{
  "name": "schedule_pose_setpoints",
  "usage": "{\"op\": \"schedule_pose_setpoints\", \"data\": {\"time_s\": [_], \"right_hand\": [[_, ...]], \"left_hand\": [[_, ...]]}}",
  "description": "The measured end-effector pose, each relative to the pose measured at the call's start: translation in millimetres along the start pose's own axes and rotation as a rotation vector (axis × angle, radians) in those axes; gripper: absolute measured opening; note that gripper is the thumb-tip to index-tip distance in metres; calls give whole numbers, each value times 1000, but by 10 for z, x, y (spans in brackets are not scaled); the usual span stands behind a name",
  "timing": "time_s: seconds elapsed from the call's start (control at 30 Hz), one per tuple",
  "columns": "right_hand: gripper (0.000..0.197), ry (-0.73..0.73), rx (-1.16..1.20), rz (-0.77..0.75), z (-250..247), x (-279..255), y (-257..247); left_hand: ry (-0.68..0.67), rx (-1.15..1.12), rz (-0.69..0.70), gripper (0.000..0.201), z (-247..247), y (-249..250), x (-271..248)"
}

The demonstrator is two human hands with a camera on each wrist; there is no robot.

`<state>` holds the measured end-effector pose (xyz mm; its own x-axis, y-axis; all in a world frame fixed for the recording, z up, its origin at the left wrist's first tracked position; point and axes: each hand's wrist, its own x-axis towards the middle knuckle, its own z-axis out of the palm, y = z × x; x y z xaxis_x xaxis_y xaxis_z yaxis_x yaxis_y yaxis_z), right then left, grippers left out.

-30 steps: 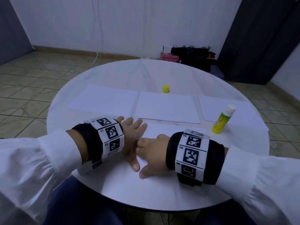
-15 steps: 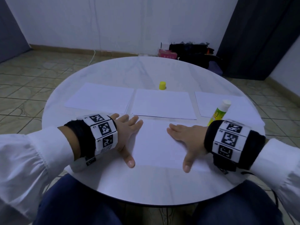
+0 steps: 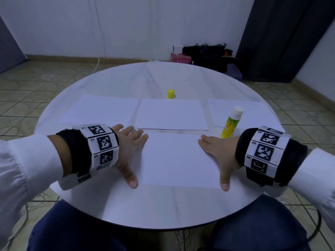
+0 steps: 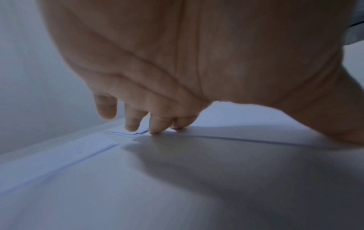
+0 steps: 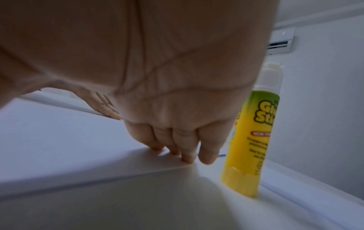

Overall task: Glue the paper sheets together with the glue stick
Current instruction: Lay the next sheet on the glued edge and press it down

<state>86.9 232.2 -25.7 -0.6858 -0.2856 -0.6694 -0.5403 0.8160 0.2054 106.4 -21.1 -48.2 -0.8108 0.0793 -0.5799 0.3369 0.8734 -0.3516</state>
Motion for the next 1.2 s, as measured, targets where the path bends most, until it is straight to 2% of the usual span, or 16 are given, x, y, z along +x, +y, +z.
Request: {"op": "schedule_pose_setpoints", "data": {"time_s": [0.2, 0.47, 0.6, 0.73, 1.03, 1.2], "right_hand": [[137, 36, -41, -7, -7, 26, -32], [142, 85, -20, -28, 35, 64, 5], [145, 85, -22, -22, 65, 80, 11], [143, 73, -9, -38, 53, 59, 26], [138, 30, -4, -29, -2, -4, -2], [138, 4, -29, -7, -35, -33, -38]], "left_hand": [[48, -41, 34, 143, -161, 208, 55], [153, -125, 199, 145, -560, 896, 224], [181, -116, 209, 143, -638, 1080, 258], [160, -86, 218, 142, -579, 904, 242], [92, -73, 122, 147, -149, 223, 91], [65, -72, 85, 150, -18, 42, 60]]}}
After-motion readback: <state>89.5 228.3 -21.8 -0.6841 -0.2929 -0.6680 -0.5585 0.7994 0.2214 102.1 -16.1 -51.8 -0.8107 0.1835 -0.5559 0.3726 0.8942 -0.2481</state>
